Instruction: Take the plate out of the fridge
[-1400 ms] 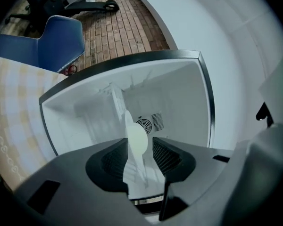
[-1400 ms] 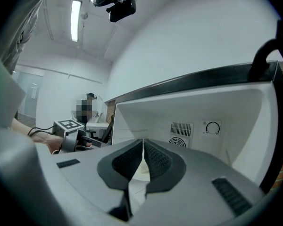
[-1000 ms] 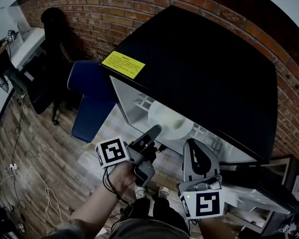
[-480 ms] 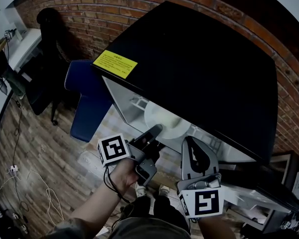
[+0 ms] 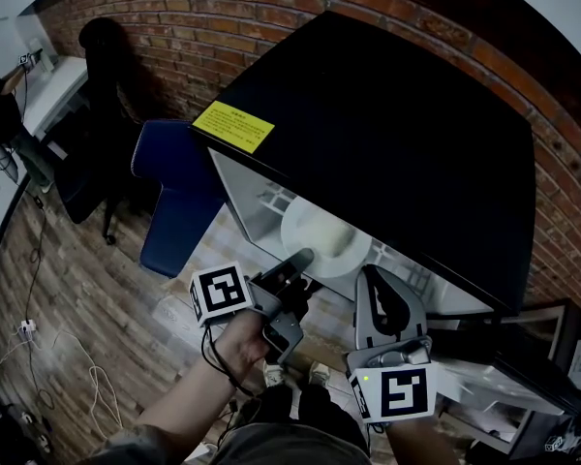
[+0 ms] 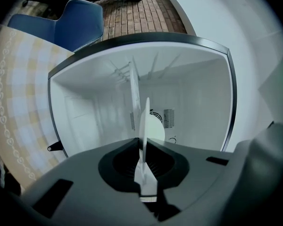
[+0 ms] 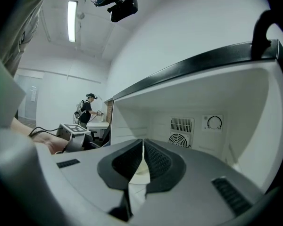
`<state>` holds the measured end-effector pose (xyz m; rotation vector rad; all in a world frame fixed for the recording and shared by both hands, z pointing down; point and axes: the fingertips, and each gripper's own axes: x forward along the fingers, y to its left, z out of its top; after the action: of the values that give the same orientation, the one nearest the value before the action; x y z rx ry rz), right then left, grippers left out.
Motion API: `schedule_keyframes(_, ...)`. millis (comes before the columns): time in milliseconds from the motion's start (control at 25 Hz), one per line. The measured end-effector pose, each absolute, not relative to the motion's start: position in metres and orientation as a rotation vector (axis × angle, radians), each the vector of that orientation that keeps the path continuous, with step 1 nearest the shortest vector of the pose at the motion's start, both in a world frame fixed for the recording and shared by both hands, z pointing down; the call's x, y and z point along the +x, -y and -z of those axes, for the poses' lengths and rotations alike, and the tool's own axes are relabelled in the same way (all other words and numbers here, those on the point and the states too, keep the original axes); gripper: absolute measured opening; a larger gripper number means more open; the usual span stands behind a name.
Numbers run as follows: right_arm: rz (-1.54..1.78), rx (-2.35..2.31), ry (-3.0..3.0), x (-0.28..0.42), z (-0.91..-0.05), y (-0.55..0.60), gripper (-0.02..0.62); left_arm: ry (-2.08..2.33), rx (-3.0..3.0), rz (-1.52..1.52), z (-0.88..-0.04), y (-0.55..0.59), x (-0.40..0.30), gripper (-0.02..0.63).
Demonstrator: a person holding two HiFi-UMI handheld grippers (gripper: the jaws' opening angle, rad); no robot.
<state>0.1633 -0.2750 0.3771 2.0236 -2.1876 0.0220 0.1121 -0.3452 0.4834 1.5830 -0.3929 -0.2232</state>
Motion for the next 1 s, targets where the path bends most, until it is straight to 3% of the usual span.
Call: schedule_keyframes(1000, 0.161, 1.905, 2.422, 0.098, -0.317, 0.269, 0.031, 0.529, 1.595, 0.347, -0.444, 0.317, 0.017, 0.032)
